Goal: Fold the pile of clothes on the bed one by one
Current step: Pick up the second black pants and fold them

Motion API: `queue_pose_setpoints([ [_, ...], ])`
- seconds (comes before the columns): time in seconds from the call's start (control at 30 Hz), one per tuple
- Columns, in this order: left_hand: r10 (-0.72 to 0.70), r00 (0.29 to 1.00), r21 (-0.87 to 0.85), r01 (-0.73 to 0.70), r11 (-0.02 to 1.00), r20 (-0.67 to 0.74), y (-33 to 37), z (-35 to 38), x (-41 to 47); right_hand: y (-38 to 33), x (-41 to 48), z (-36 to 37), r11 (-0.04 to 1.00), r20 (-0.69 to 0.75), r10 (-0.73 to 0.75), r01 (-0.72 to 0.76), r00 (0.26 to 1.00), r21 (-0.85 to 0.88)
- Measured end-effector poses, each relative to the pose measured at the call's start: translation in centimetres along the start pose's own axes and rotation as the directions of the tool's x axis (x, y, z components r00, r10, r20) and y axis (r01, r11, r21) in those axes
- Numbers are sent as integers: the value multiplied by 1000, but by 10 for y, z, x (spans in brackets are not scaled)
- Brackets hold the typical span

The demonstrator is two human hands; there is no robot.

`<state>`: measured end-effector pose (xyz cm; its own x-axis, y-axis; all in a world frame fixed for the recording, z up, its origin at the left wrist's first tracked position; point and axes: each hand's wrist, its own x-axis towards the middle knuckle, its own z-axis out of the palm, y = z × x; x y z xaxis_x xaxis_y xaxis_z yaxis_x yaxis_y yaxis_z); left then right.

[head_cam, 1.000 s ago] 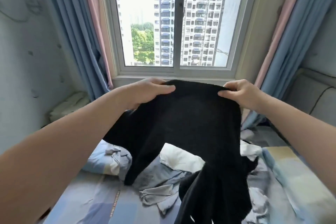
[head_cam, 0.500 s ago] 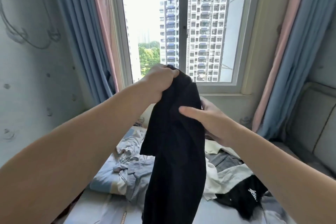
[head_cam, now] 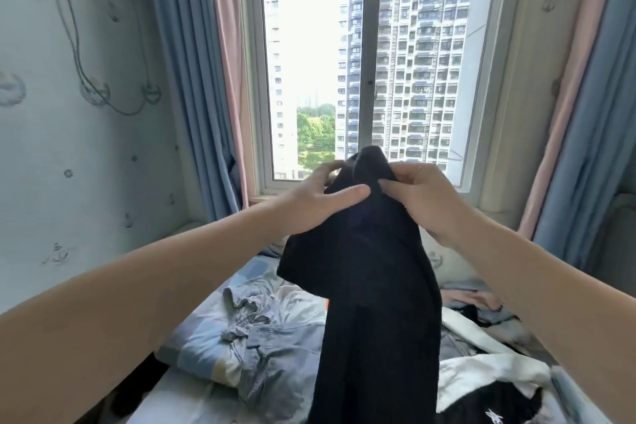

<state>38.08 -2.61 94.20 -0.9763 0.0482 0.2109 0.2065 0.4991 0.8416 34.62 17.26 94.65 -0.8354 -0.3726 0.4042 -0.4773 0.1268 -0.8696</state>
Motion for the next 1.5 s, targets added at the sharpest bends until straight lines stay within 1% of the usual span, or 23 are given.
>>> queue_pose_setpoints([
  [0.03, 9, 999, -22, -8, 1000, 37, 8, 8, 0, -5, 1, -8, 999, -5, -25, 25, 1000, -29],
  [0.1, 72, 995, 25, -74, 997, 71, 27, 26, -1, -16, 1, -26, 992, 2, -90, 90, 996, -87],
  [0.17, 135, 991, 91, -136, 987, 11, 47, 43, -1, -23, 1, -44, 983, 18, -145, 146, 989, -107],
  [0.27, 168, 981, 126, -155, 980, -99, 74, 58, 2, -28, 0, -68, 979, -6, -193, 193, 981, -70],
  [0.33, 166, 973, 147, -143, 979, -161, 96, 64, 4, -22, -3, -82, 988, -27, -155, 154, 988, -26],
  [0.37, 159, 966, 163, -126, 979, -206, 106, 65, 6, -16, -7, -86, 995, -6, -104, 104, 995, 4],
  [0.43, 162, 939, 190, -107, 976, -303, 127, 67, 10, -1, -15, -94, 997, 98, 38, -44, 994, 59],
  [0.47, 161, 927, 187, -101, 977, -339, 137, 71, 11, 7, -21, -99, 993, 164, 97, -105, 982, 44],
  [0.53, 165, 910, 180, -102, 978, -381, 155, 76, 15, 20, -31, -107, 986, 280, 169, -163, 945, -44],
  [0.57, 173, 907, 198, -103, 975, -383, 163, 78, 17, 23, -33, -110, 981, 326, 193, -178, 925, -75],
  [0.63, 192, 909, 258, -98, 961, -369, 176, 81, 23, 27, -35, -115, 979, 377, 200, -203, 905, -33],
  [0.73, 193, 908, 281, -87, 956, -373, 183, 79, 30, 28, -27, -119, 971, 301, 145, -193, 942, 137],
  [0.83, 93, 925, 316, 30, 948, -368, 176, 63, 37, 26, -16, -116, 949, 208, 146, -196, 967, 248],
  [0.9, -61, 952, 371, 176, 912, -301, 168, 51, 38, 24, -10, -114, 935, 169, 161, -205, 972, 291],
  [0.97, -245, 953, 421, 299, 856, -177, 159, 40, 32, 21, -6, -109, 917, 137, 172, -210, 975, 339],
  [1.07, -415, 907, 451, 341, 825, 73, 137, 27, 16, 15, 3, -99, 892, 88, 168, -190, 982, 411],
  [1.1, -445, 882, 436, 345, 831, 152, 126, 25, 10, 12, 5, -94, 888, 73, 165, -181, 984, 423],
  [1.17, -459, 851, 386, 346, 855, 254, 98, 25, 0, 7, 8, -81, 884, 45, 153, -157, 987, 440],
  [1.23, -409, 861, 279, 330, 902, 302, 63, 32, -7, 2, 10, -66, 882, 5, 160, -146, 987, 448],
  [1.3, -355, 882, 104, 340, 935, 309, 28, 43, -13, -4, 14, -49, 878, -37, 176, -140, 984, 457],
  [1.37, -307, 898, -65, 343, 937, 316, -4, 54, -23, -10, 17, -30, 869, -70, 184, -129, 980, 478],
  [1.43, -242, 919, -161, 302, 940, 310, -29, 65, -33, -13, 18, -13, 859, -105, 195, -119, 975, 497],
  [1.5, -187, 950, -257, 251, 933, 249, -51, 71, -40, -15, 17, 1, 853, -145, 213, -111, 966, 510],
])
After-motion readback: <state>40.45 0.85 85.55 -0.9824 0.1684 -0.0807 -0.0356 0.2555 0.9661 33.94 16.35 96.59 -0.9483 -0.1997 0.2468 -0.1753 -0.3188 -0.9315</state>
